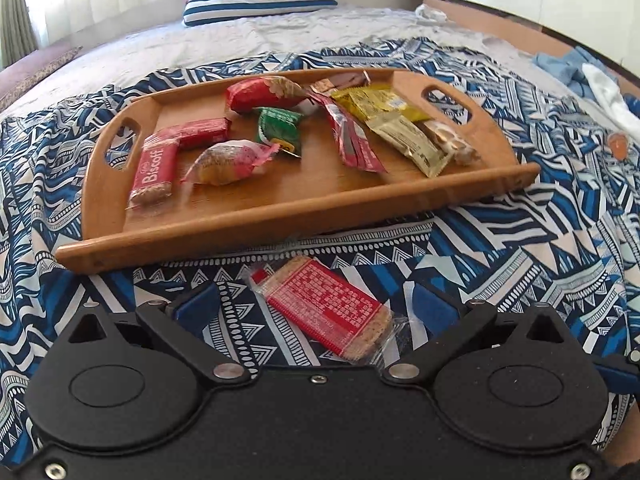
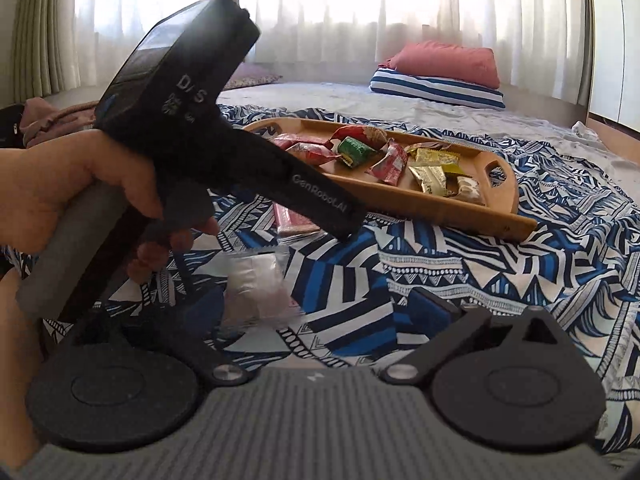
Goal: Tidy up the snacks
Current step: 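Withdraw both tools from the tray toward the remaining packets on the sheet, then grasp the red square packet with the left gripper while the right gripper grasps the clear white packet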
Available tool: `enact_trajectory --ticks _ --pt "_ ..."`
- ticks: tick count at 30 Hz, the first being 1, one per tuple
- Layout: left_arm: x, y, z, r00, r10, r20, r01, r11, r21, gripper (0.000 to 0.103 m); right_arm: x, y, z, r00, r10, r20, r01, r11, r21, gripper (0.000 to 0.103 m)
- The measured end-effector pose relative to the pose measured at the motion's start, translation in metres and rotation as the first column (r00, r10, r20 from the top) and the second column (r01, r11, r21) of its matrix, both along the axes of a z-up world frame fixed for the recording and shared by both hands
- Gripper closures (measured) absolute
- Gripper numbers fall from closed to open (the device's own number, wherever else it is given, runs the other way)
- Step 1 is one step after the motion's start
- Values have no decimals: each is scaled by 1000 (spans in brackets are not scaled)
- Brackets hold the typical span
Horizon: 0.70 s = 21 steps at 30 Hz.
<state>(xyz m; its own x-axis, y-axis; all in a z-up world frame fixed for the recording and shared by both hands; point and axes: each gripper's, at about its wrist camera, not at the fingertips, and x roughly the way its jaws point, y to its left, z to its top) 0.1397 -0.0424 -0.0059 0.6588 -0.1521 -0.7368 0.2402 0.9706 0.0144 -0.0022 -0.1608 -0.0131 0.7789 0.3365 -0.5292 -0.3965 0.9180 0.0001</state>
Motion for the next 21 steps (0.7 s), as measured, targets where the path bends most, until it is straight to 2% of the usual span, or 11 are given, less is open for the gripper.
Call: enact_trajectory --ticks 5,11,14,15,16,19,21 --pt "1 -1 0 1000 -4 -10 4 1000 -16 2 -7 5 -6 999 -22 31 22 1000 6 0" --pt "-7 -4 2 999 -36 11 36 999 -13 19 -10 7 -12 997 -60 42 59 998 27 0" --pt "-13 -6 5 998 -58 27 58 998 -8 32 -10 9 -13 996 -73 52 71 997 38 0" --pt "-15 -6 7 997 -71 30 71 997 -13 42 -9 10 -13 996 -76 55 74 996 41 1" --pt "-17 -6 8 996 -79 30 79 997 -21 57 -9 9 -13 995 -79 57 76 996 46 2" --pt "-23 -10 13 995 -86 40 87 996 -12 65 -10 9 -13 994 -89 64 85 994 64 9" --pt "-26 -12 15 995 -93 42 93 996 -3 65 -10 10 -13 993 -97 69 92 993 69 16"
